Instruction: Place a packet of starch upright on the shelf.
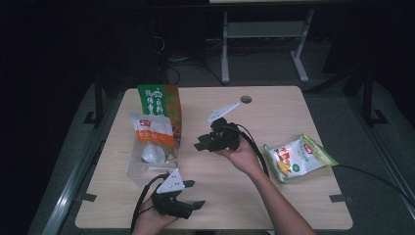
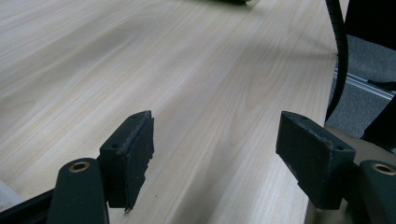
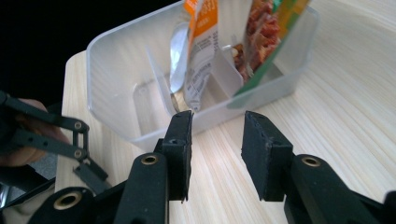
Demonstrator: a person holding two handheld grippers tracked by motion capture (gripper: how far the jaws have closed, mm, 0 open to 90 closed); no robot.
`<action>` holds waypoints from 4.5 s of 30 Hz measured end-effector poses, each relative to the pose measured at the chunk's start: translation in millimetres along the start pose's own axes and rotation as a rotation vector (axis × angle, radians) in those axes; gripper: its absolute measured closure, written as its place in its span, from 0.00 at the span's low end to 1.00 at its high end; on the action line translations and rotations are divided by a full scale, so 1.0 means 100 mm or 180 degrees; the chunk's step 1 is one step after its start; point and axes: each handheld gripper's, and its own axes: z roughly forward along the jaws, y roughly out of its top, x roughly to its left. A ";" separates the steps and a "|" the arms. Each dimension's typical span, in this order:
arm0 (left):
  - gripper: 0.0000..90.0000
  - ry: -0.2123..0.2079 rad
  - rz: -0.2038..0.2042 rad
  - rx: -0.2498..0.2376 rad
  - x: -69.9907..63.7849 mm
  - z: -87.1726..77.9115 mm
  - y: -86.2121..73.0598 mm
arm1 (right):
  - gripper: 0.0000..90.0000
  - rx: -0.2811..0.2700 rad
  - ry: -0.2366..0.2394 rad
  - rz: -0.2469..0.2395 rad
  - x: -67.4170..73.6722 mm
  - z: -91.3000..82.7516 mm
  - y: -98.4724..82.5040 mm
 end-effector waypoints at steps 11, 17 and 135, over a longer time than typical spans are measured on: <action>0.30 -0.0013 -0.0018 -0.0007 0.01 -0.01 0.00 | 0.67 -0.0037 -0.0190 0.0074 -0.06 -0.33 -0.20; 0.30 -0.0009 -0.0002 -0.0031 0.00 -0.01 0.01 | 0.65 -0.0012 -0.0270 0.0126 -0.07 -0.44 -0.32; 0.30 -0.0064 0.0129 0.0055 -0.08 0.11 0.05 | 0.89 -0.0189 -0.1178 0.1774 -0.73 -1.89 -2.32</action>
